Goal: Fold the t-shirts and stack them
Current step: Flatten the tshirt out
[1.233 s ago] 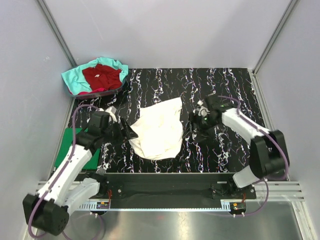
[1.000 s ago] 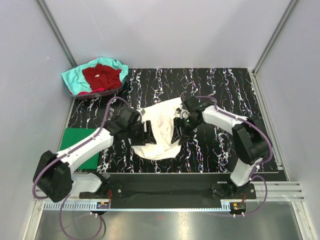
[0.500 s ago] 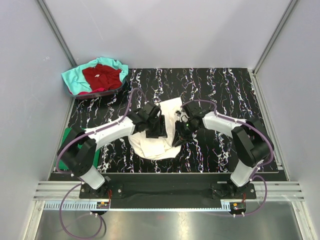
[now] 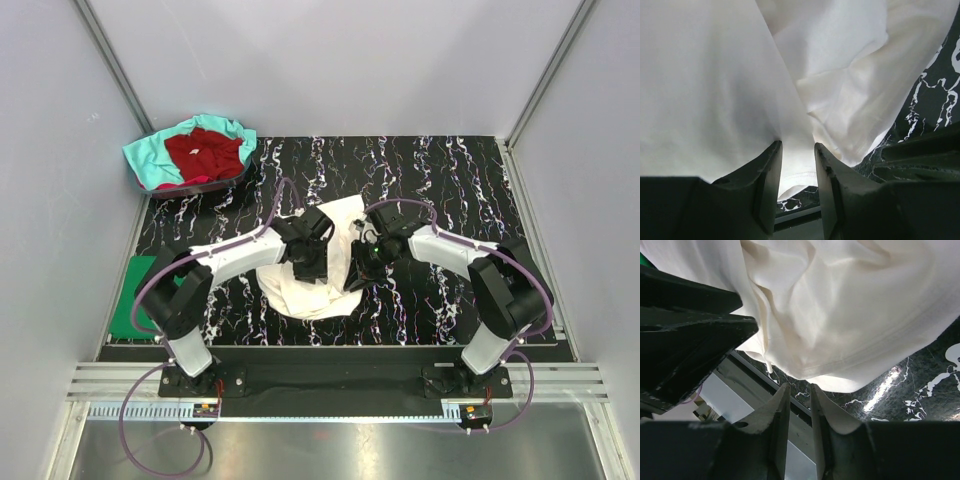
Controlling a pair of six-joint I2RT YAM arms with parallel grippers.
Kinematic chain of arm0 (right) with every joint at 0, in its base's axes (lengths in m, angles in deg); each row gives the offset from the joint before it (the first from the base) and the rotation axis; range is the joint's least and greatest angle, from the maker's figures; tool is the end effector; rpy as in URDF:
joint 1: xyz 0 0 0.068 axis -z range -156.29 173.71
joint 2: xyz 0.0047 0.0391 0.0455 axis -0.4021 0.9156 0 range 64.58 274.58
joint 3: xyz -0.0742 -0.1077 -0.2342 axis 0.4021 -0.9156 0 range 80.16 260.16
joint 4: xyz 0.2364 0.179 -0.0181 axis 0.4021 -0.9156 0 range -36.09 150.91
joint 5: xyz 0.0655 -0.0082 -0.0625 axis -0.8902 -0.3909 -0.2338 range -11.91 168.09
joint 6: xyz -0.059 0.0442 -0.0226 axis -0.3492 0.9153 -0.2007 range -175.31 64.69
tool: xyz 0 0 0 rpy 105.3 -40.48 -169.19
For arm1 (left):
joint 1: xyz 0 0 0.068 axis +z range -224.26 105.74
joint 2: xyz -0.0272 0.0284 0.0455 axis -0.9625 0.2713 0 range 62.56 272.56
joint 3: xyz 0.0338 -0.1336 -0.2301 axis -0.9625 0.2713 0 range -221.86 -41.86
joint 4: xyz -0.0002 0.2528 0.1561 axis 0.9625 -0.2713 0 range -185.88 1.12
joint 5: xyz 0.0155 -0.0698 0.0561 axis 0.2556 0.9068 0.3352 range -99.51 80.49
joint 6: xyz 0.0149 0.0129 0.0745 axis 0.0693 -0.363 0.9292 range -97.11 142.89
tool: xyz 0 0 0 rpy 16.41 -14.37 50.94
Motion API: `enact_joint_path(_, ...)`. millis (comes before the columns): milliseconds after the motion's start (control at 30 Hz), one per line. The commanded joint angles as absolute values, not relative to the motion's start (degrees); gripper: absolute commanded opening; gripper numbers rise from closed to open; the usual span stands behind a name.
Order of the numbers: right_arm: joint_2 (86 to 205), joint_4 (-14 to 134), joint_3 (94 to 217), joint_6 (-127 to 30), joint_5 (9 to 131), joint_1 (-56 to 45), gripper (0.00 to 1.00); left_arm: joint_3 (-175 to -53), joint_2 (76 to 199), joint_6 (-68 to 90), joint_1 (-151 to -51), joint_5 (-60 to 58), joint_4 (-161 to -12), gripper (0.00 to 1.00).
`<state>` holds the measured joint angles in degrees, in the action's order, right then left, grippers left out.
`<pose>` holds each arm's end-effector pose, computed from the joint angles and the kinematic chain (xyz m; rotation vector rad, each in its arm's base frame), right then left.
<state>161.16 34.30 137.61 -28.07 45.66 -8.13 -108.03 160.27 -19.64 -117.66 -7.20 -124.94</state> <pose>0.2872 0.2199 0.1213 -0.2948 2.8650 1.0320 0.2745 -0.2632 0.1447 0.0333 2.8517 -0.4269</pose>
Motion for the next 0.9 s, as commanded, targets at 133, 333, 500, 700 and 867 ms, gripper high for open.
enact_joint_path(133,160.47,35.16,139.04,-28.68,46.01,-9.34,0.36,-110.50,163.55,-20.00,-118.56,-5.99,-124.74,0.44)
enact_joint_path(333,162.75,35.42,140.62,-29.30,45.04,-11.18,0.42,-110.24,163.64,-19.83,-118.56,-6.69,-125.18,0.36)
enact_joint_path(500,164.43,34.98,142.90,-30.35,44.25,-13.20,0.52,-107.87,161.09,-20.44,-118.56,-7.66,-125.01,0.28)
enact_joint_path(700,166.27,33.93,144.31,-31.23,45.39,-13.47,0.58,-106.28,160.30,-20.27,-118.47,-7.93,-124.74,0.16)
enact_joint_path(867,168.12,33.31,145.63,-31.58,45.57,-13.56,0.58,-105.41,158.01,-19.92,-118.47,-8.63,-125.27,0.25)
